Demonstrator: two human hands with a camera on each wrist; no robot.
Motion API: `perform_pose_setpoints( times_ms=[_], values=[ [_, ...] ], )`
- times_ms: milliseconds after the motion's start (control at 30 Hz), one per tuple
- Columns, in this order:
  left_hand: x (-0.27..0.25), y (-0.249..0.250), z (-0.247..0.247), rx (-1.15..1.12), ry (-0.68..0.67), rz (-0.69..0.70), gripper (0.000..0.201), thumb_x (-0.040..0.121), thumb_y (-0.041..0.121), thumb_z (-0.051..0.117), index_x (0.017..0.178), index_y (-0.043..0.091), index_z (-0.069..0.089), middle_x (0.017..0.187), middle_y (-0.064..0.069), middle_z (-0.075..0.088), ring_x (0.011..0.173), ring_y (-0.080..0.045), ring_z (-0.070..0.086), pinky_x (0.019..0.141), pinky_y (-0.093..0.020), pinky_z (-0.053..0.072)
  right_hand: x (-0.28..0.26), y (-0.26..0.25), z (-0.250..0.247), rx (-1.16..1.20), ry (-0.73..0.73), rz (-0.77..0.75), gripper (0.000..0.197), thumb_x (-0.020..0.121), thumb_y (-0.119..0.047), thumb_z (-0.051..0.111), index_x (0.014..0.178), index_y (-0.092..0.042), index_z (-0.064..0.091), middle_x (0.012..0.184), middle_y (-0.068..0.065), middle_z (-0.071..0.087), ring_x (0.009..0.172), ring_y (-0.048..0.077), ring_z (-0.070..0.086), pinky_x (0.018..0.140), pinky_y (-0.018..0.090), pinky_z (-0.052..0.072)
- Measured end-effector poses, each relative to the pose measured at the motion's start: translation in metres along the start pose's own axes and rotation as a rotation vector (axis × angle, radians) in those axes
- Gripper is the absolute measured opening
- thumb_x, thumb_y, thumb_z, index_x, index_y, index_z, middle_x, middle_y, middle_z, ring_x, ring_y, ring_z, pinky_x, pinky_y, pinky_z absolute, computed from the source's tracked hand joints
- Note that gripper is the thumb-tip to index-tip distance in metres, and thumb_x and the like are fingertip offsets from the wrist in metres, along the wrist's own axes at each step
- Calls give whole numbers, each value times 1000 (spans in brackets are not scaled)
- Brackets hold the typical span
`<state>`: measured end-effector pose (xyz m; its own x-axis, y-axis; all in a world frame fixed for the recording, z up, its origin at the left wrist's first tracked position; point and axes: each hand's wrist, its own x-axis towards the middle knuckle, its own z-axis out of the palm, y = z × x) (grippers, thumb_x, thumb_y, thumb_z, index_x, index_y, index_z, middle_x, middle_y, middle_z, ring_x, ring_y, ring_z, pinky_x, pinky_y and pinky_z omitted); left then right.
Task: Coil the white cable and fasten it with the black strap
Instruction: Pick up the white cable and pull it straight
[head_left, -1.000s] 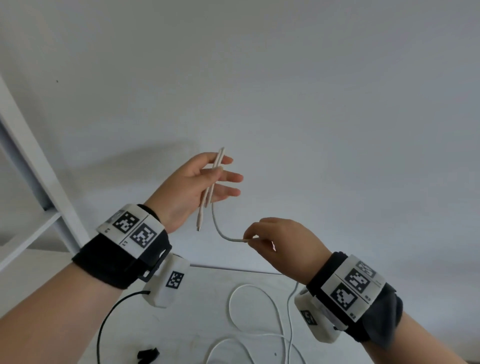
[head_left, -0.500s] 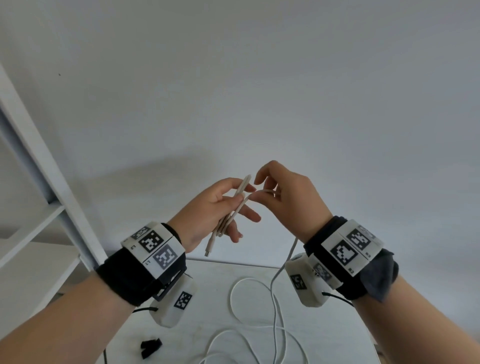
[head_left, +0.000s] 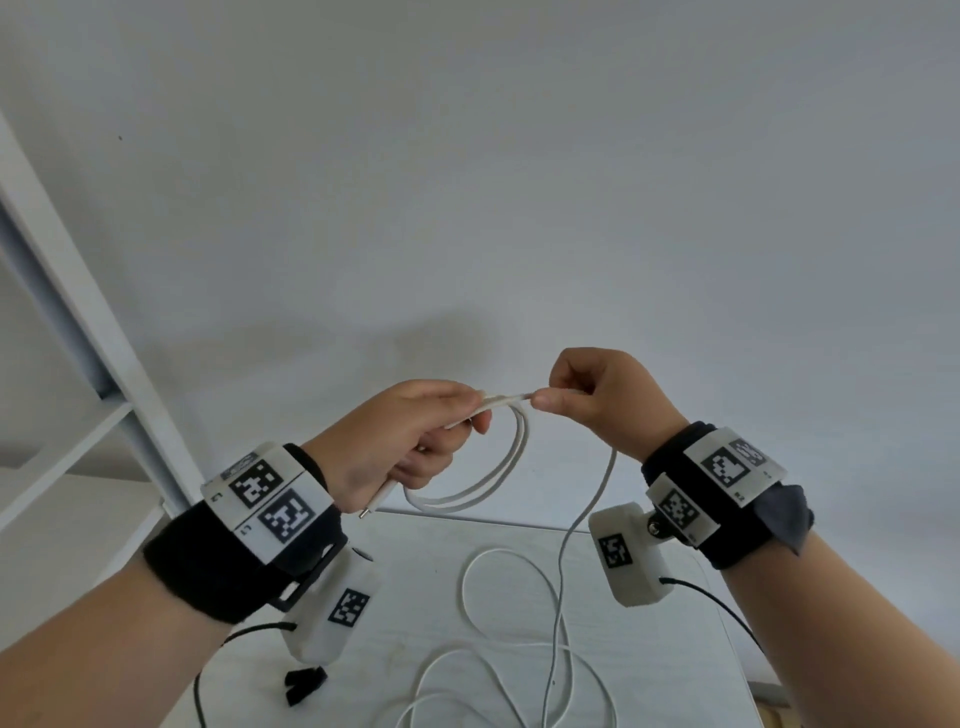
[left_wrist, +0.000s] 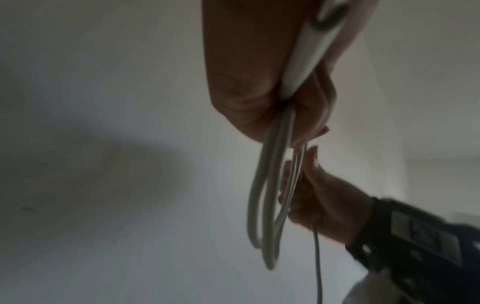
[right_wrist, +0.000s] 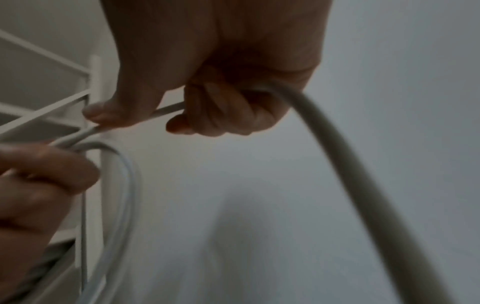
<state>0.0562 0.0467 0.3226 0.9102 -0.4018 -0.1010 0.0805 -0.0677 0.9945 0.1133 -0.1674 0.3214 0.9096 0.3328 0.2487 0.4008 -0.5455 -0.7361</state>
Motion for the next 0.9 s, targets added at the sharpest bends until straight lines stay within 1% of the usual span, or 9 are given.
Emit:
perform_pose_setpoints(
  times_ms=[67,133,200,300,467,567,633,700,900],
  values=[
    [-2,1,-7,-68,-17,-6,24,88,30,47,74,12,54,51,7,22,38,-6,15,39,-20,8,-1,12,-1,86,-30,48,29,75,-27,70,57,-16,50,37,-13,38,37,4,32,42,11,29],
    [-3,1,-12,-158,-29,-10,23,85,31,47,73,12,54,49,8,22,35,-4,16,38,-19,8,-3,22,1,133,-48,81,27,79,-23,68,57,-17,52,37,-14,39,38,3,31,42,15,31],
    [-2,1,-17,-252,-35,-8,24,86,30,46,70,14,56,48,10,23,33,-1,17,37,-19,8,-4,28,6,206,-67,107,30,81,-21,65,54,-20,54,40,-13,39,39,5,31,41,18,31],
    [2,4,-23,-389,-51,10,27,89,31,47,69,16,58,45,12,26,32,1,19,36,-18,9,-8,34,15,322,-94,142,34,86,-20,59,52,-21,53,41,-12,39,40,7,30,41,18,30],
    [10,13,-26,-594,-22,62,29,91,31,39,71,15,53,42,10,28,36,-4,9,34,-16,12,-13,35,29,359,-155,135,30,93,-17,48,63,-16,55,52,0,41,44,9,36,45,19,38],
    [17,15,-30,-642,28,120,27,93,33,37,76,16,50,45,9,22,37,-6,10,34,-15,15,-14,34,36,371,-209,154,30,95,-16,44,67,-18,55,56,0,43,48,9,39,50,19,45],
    [22,15,-35,-656,52,152,28,94,34,37,77,16,49,45,8,25,32,-5,19,33,-14,19,-16,36,40,383,-250,178,30,95,-16,43,69,-18,56,57,0,45,50,8,42,53,19,48],
    [27,16,-41,-680,60,171,29,96,34,36,78,16,50,45,7,28,31,-4,26,32,-14,21,-19,39,44,385,-303,197,29,96,-16,42,71,-17,56,59,-1,49,51,8,45,56,20,50],
    [35,23,-50,-732,101,201,32,98,34,34,77,17,50,45,6,29,31,-6,28,33,-13,23,-31,49,49,429,-432,248,31,96,-11,40,69,-17,54,67,1,57,59,12,54,67,25,49]
  ],
)
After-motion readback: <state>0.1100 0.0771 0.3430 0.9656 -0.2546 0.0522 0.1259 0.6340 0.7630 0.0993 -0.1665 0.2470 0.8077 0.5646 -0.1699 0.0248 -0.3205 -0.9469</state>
